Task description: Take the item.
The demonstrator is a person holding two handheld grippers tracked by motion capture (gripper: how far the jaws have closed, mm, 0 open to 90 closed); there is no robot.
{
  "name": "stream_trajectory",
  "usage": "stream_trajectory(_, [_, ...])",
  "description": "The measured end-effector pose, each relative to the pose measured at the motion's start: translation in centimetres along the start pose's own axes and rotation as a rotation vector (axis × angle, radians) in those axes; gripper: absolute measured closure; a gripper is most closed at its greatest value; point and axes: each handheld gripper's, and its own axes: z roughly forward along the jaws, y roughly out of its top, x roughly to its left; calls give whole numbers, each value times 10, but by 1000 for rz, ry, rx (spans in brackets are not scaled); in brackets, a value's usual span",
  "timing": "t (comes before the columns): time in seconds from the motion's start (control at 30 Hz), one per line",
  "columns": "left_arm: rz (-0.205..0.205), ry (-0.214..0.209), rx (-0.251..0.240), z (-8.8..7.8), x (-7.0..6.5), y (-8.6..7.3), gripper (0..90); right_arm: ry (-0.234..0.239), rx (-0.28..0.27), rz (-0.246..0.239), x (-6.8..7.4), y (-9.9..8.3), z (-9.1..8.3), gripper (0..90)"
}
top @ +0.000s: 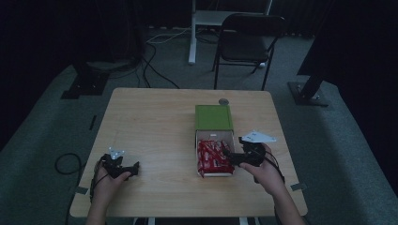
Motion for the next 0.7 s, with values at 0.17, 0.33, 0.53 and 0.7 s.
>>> stream_trajectory(0.17, [0,0,0,0,0,0,38,28,4,-18,13,3,7,214])
stream_trajectory(0.33, [0,0,0,0,0,0,38,50,13,-27,22,6,15,234])
stream_trajectory(0.53, [0,0,0,0,0,0,38,53,28,-40,30,8,23,285])
stream_trajectory(0.7, [0,0,0,0,0,0,38,57,52,-46,33,5,29,376])
